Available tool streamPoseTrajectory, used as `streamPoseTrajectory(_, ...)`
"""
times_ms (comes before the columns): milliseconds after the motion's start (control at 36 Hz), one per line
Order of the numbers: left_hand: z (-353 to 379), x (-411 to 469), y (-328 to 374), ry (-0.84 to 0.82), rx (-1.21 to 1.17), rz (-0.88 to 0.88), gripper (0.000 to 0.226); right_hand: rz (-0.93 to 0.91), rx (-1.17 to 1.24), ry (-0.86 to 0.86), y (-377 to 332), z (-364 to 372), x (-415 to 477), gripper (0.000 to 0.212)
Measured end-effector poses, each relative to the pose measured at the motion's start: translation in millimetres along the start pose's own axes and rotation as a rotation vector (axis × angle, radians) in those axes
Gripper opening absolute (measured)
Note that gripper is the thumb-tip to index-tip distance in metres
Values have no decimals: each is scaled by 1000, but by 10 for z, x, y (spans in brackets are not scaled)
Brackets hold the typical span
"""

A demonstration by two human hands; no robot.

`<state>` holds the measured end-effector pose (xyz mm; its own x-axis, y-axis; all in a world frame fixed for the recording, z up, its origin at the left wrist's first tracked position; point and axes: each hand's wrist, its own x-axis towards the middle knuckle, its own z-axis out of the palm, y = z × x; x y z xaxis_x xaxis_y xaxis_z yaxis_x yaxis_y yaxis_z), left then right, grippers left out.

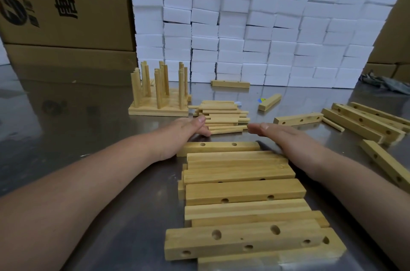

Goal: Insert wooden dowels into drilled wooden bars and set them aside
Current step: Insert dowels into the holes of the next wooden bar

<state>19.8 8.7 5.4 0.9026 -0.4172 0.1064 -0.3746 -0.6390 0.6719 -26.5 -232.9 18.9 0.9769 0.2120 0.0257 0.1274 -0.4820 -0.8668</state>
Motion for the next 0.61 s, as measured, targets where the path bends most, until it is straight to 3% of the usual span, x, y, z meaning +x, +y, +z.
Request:
streamPoseTrajectory(167,3,-6,13,6,34,-13,78,-6,-42,-22,-13,-22,29,18)
streamPoseTrajectory(361,13,4,23,23,114,40,39,15,-129,-41,-29,-5,44,18)
streamPoseTrajectory(611,8,8,-12,8,137,67,33,11,-159,-36,-55,-12,28,17)
